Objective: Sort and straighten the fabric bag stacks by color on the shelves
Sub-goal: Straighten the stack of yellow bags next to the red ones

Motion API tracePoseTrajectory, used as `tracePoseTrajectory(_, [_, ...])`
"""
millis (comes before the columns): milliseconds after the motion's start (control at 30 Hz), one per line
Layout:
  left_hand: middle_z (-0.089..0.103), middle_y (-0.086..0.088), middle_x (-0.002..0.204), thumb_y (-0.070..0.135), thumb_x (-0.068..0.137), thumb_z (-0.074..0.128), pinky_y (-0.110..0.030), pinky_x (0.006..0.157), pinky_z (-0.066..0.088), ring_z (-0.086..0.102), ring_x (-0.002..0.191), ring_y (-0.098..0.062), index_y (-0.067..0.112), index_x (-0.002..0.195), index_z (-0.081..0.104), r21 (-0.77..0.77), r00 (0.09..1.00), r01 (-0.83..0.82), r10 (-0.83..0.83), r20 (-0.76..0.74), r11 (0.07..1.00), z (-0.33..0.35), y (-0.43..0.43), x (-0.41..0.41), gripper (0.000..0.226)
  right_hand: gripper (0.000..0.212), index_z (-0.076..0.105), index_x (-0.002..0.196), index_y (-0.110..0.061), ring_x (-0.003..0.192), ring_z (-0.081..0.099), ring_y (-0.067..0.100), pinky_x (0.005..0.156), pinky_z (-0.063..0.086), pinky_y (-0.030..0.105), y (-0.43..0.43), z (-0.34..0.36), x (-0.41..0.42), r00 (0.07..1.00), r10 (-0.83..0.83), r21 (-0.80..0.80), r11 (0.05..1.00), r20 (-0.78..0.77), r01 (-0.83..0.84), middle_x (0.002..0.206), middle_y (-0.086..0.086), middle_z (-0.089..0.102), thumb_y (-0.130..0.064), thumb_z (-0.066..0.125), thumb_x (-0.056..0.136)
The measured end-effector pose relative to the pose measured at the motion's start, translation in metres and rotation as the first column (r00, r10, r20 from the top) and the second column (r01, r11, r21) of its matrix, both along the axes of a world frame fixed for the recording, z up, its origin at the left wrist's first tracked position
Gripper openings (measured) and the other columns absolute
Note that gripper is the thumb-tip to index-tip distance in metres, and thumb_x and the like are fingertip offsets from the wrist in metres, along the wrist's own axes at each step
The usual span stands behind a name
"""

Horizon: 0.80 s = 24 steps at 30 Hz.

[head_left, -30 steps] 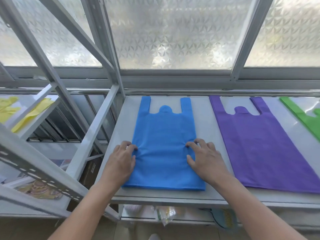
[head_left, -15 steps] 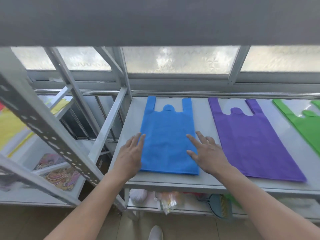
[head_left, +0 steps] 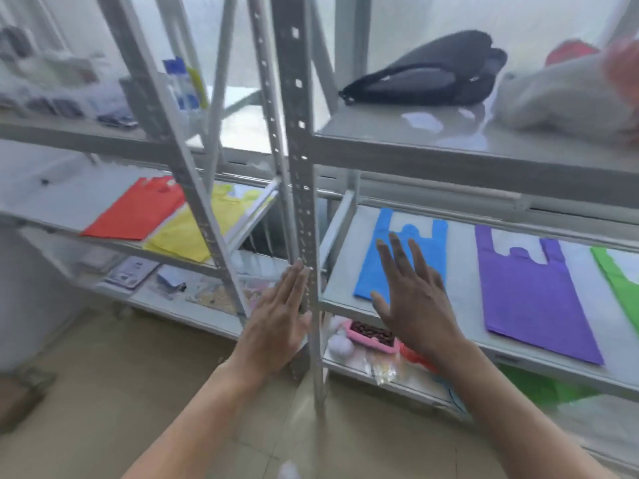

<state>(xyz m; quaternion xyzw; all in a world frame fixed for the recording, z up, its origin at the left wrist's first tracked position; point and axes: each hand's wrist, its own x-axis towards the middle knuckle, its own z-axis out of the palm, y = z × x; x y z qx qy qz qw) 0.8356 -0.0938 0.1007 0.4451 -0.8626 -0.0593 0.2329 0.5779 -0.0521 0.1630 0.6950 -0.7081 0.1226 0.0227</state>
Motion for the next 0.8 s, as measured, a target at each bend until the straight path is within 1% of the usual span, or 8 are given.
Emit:
tracePoseTrajectory(67, [0.002, 0.003, 0.175, 0.032, 0.102, 0.051, -0.041, 0.129, 0.021, 0.001, 0.161, -0.01, 0.016, 0.167, 0.008, 0.008, 0.992, -0.11, 0.111, -0.06, 0.994, 0.006, -0.008, 0.033, 0.08, 0.087, 0.0, 0.166, -0.027, 0.16, -0.01, 0.026, 0.119, 0.029, 0.051, -0.004, 0.015, 0.04, 0.998, 0.065, -0.017, 0.998, 0.014, -0.064, 0.173, -0.009, -0.013, -0.046, 0.053, 0.1])
tracePoseTrajectory(167, [0.0, 0.001, 0.175, 0.03, 0.102, 0.055, -0.041, 0.127, 0.025, 0.001, 0.161, -0.012, 0.015, 0.167, 0.006, 0.004, 0.975, -0.205, 0.205, -0.083, 0.979, 0.014, -0.026, 0.078, 0.083, 0.086, -0.001, 0.166, -0.031, 0.16, -0.012, 0.022, 0.122, 0.024, 0.052, -0.017, 0.032, 0.098, 0.988, 0.144, -0.039, 0.989, 0.051, -0.142, 0.173, -0.011, -0.012, -0.046, 0.052, 0.1])
tracePoseTrajectory(267, [-0.001, -0.002, 0.175, 0.029, 0.101, 0.06, -0.042, 0.128, 0.023, 0.002, 0.161, -0.015, 0.011, 0.167, 0.006, -0.015, 0.966, -0.25, 0.249, -0.065, 0.968, 0.015, -0.045, 0.136, 0.087, 0.089, -0.005, 0.165, -0.033, 0.159, -0.018, 0.019, 0.126, 0.016, 0.048, -0.038, 0.035, 0.159, 0.98, 0.186, -0.034, 0.982, 0.064, -0.185, 0.172, -0.011, -0.017, -0.043, 0.055, 0.101])
tracePoseTrajectory(400, [-0.009, 0.001, 0.175, 0.037, 0.105, 0.05, -0.035, 0.128, 0.013, -0.007, 0.161, -0.012, 0.011, 0.167, 0.003, 0.002, 0.951, -0.306, 0.305, -0.046, 0.952, 0.013, -0.086, 0.237, 0.082, 0.093, -0.012, 0.164, -0.034, 0.157, -0.023, 0.02, 0.127, 0.013, 0.047, -0.088, 0.025, 0.253, 0.972, 0.227, -0.018, 0.974, 0.053, -0.227, 0.17, -0.011, -0.024, -0.043, 0.056, 0.101])
tracePoseTrajectory(467, [-0.012, 0.002, 0.174, 0.035, 0.105, 0.055, -0.035, 0.126, 0.015, -0.007, 0.161, -0.012, 0.012, 0.167, 0.002, 0.007, 0.953, -0.301, 0.302, -0.013, 0.953, 0.01, -0.116, 0.289, 0.084, 0.093, -0.012, 0.164, -0.033, 0.157, -0.023, 0.022, 0.127, 0.013, 0.048, -0.116, 0.022, 0.303, 0.97, 0.236, -0.022, 0.972, 0.058, -0.235, 0.17, -0.01, -0.024, -0.044, 0.055, 0.101])
tracePoseTrajectory(600, [-0.017, 0.002, 0.173, 0.037, 0.106, 0.052, -0.037, 0.127, 0.017, -0.006, 0.161, -0.014, 0.014, 0.167, -0.002, 0.08, 0.967, -0.247, 0.241, 0.08, 0.966, 0.006, -0.171, 0.368, 0.085, 0.09, -0.009, 0.165, -0.031, 0.158, -0.019, 0.027, 0.127, 0.015, 0.048, -0.16, 0.024, 0.39, 0.976, 0.207, -0.001, 0.978, 0.062, -0.207, 0.172, -0.004, -0.02, -0.042, 0.054, 0.101])
tracePoseTrajectory(667, [-0.017, 0.003, 0.173, 0.037, 0.105, 0.053, -0.04, 0.128, 0.018, -0.006, 0.161, -0.014, 0.015, 0.167, -0.001, 0.116, 0.972, -0.223, 0.211, 0.104, 0.968, 0.007, -0.196, 0.398, 0.085, 0.091, -0.009, 0.165, -0.031, 0.158, -0.02, 0.026, 0.127, 0.015, 0.047, -0.178, 0.024, 0.424, 0.979, 0.186, -0.002, 0.982, 0.085, -0.187, 0.171, -0.004, -0.021, -0.042, 0.054, 0.1])
tracePoseTrajectory(800, [-0.019, 0.004, 0.173, 0.038, 0.106, 0.052, -0.042, 0.128, 0.017, -0.003, 0.161, -0.016, 0.017, 0.167, -0.001, 0.184, 0.976, -0.21, 0.193, 0.106, 0.96, 0.01, -0.25, 0.437, 0.084, 0.092, -0.016, 0.163, -0.033, 0.157, -0.023, 0.024, 0.128, 0.009, 0.047, -0.216, 0.016, 0.478, 0.981, 0.168, 0.058, 0.983, 0.099, -0.174, 0.169, -0.006, -0.028, -0.041, 0.052, 0.101])
